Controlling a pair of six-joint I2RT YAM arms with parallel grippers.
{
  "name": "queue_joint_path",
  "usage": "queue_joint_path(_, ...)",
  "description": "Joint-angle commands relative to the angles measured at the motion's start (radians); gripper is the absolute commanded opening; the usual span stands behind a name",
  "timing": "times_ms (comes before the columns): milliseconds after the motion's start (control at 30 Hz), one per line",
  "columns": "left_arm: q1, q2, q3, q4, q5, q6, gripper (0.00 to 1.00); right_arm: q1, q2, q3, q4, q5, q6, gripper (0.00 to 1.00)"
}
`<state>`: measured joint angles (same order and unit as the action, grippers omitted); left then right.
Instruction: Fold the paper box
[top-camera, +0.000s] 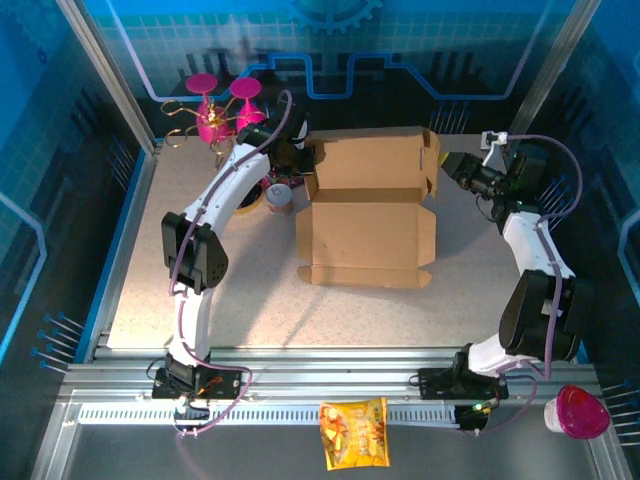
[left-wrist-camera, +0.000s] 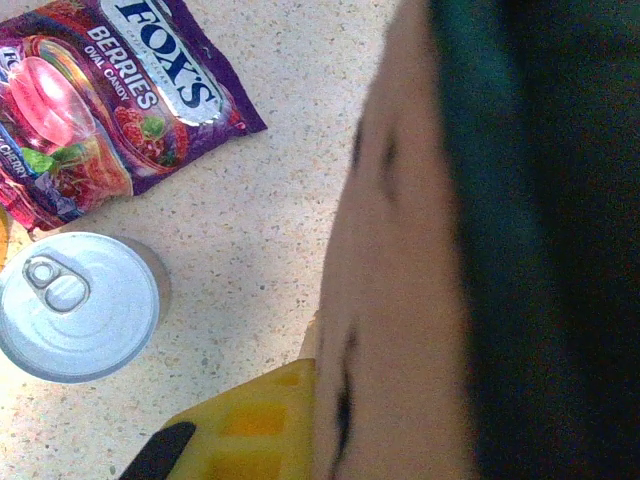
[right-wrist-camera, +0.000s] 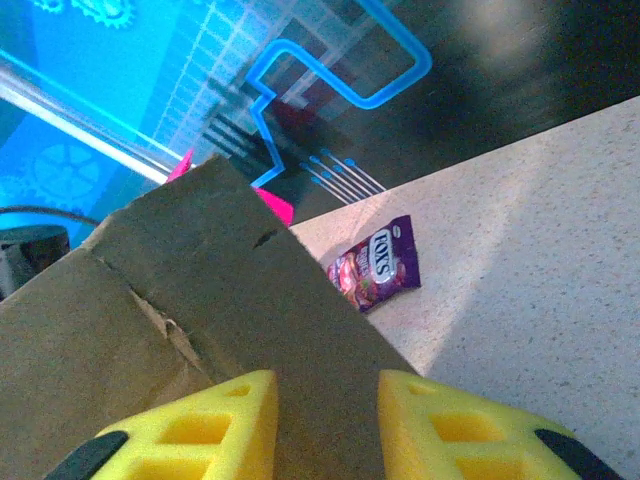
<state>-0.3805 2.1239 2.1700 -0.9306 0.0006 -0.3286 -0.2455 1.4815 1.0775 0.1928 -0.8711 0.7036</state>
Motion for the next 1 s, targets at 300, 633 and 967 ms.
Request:
queue_joint_path(300,0.016,0.019,0.053,-0.017,0.065,0.047,0.0,0.05,-0.066,-0.027,-0.014,-0.046,-0.126,0.39)
queue_joint_path(633,0.017,0.03,0.064,-0.021,0.083,0.062,0.0,0.077,-0.094,-0.006,-0.123,-0.018,-0.241,0.45)
queue_joint_path(967,0.017,0.017,0.061,-0.017,0.104,0.081,0.0,0.124,-0.08,0.087,-0.323,0.125,-0.446,0.58)
